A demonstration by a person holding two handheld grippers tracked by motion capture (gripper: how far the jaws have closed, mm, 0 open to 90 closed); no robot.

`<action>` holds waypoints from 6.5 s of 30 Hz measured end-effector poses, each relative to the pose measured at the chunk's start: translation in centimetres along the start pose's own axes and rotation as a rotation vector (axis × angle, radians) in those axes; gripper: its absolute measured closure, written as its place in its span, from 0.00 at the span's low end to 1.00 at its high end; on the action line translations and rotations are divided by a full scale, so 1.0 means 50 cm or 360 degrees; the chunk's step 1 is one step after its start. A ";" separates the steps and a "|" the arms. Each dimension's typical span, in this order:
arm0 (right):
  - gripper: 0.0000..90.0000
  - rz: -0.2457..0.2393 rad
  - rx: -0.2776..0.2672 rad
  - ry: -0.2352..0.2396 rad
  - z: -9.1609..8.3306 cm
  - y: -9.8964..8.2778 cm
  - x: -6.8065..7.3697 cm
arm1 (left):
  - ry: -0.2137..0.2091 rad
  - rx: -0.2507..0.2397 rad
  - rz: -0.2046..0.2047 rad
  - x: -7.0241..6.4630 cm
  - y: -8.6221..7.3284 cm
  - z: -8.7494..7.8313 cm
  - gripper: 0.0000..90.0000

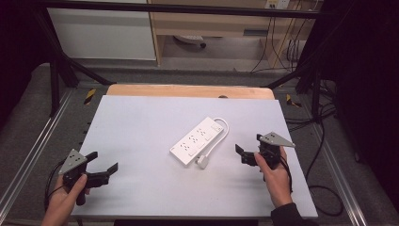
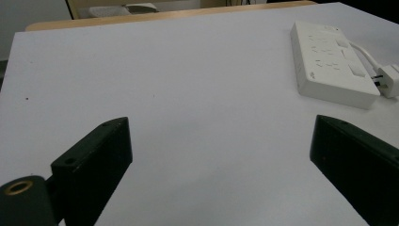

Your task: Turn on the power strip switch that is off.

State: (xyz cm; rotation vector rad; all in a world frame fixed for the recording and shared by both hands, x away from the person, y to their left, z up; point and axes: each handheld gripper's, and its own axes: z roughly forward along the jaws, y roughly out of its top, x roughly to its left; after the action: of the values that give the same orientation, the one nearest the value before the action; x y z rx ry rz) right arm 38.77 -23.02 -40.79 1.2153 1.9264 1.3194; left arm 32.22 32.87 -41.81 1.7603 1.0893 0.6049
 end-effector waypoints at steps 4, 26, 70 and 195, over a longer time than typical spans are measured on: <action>0.04 0.0005 -0.0006 0.0005 0.004 0.006 0.002 | -0.0002 0.0005 0.0000 0.000 0.000 0.000 0.07; 0.04 -0.0022 -0.0005 0.0043 0.025 0.044 0.016 | 0.0006 0.0011 0.0006 0.001 -0.002 0.000 0.07; 0.05 0.0018 -0.0068 0.0028 0.097 0.086 0.049 | 0.0009 0.0006 0.0025 0.001 -0.002 0.001 0.07; 1.00 -0.0152 0.0189 0.0269 0.231 0.015 0.156 | 0.0016 0.0011 0.0050 0.001 -0.002 0.000 0.07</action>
State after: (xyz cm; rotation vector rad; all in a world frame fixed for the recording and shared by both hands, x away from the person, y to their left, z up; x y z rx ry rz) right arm 44.48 -10.76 -44.17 1.0811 2.1813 1.3110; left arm 32.20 32.96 -41.89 1.7850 1.0735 0.6308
